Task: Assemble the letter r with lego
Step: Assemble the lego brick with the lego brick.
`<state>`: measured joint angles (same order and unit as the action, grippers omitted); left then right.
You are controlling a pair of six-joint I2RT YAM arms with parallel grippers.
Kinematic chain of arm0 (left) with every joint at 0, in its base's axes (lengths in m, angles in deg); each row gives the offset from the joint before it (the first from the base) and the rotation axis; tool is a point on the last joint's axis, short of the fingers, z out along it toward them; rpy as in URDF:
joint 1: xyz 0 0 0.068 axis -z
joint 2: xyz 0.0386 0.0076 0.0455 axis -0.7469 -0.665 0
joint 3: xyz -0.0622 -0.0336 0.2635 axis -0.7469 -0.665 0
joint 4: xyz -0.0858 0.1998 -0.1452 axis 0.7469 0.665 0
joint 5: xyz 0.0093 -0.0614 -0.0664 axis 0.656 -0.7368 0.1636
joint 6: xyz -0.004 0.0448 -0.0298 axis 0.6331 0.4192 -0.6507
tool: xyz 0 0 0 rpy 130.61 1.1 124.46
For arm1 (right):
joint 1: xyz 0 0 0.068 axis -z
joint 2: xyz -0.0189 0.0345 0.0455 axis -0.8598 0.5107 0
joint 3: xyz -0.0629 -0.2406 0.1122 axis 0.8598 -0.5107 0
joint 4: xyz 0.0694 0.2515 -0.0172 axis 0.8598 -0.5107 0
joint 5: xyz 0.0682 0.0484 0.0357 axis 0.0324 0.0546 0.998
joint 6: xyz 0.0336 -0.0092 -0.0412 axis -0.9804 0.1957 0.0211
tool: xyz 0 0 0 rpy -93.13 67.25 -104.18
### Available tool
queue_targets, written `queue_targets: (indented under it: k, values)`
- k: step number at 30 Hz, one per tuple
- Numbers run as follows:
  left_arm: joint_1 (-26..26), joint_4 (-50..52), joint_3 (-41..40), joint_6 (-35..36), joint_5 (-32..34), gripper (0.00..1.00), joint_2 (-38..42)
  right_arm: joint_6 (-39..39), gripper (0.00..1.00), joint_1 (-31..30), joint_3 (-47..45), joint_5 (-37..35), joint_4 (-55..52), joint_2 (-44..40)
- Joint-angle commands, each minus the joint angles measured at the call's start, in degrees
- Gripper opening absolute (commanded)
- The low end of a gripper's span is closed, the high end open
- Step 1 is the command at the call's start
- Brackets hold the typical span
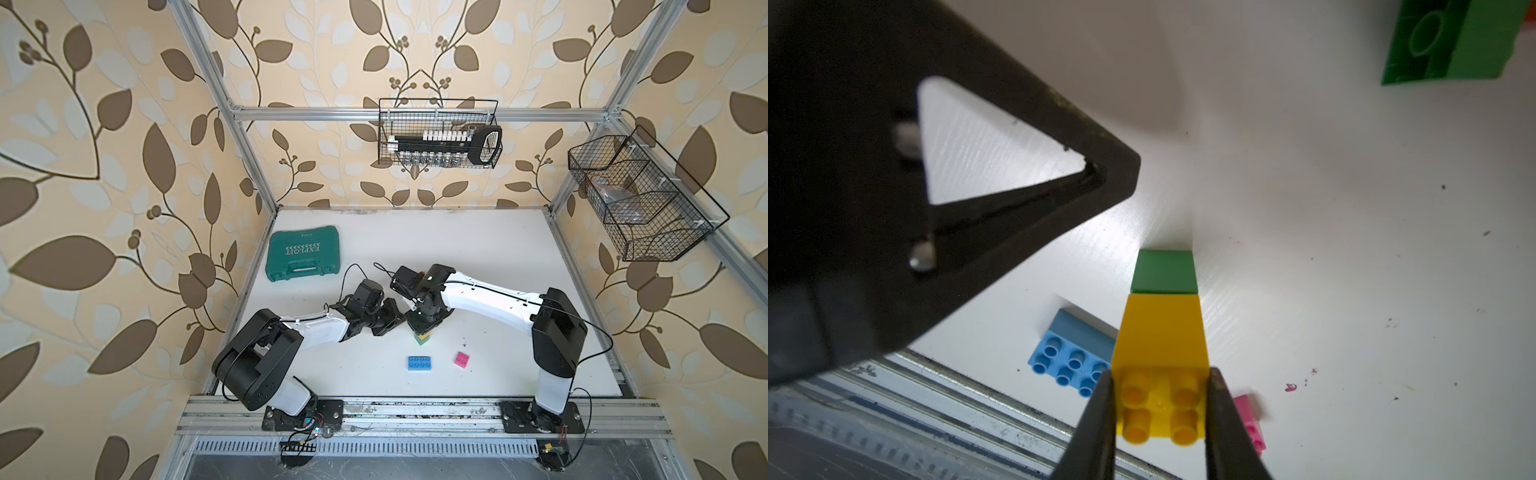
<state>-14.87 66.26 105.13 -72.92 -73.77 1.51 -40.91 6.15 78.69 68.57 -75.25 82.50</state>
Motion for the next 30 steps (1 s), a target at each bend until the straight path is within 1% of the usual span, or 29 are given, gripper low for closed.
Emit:
queue_targets:
  k: [1, 10, 15, 21, 30]
  values:
    - [0.6, -0.1, 0.5, 0.7, -0.5, 0.0, 0.0, 0.3, 0.0, -0.3, -2.7, -0.8, 0.9, 1.0]
    - [0.7, 0.3, 0.6, 0.7, -0.4, 0.0, 0.0, 0.0, 0.0, -0.4, -7.7, -1.4, 3.8, 0.5]
    - [0.9, 0.6, 0.8, 0.5, -0.1, 0.0, -0.1, -0.6, 0.0, -1.2, -11.1, -3.5, 6.2, -0.6]
    - [1.0, 1.2, 1.0, 0.3, 0.0, 0.0, -0.1, -1.3, 0.0, -1.9, -14.1, -4.7, 7.6, 0.8]
    - [1.0, 3.4, 1.8, 0.8, 1.6, 0.0, 1.9, -2.3, 0.0, -1.3, -19.4, -2.2, 12.4, 2.3]
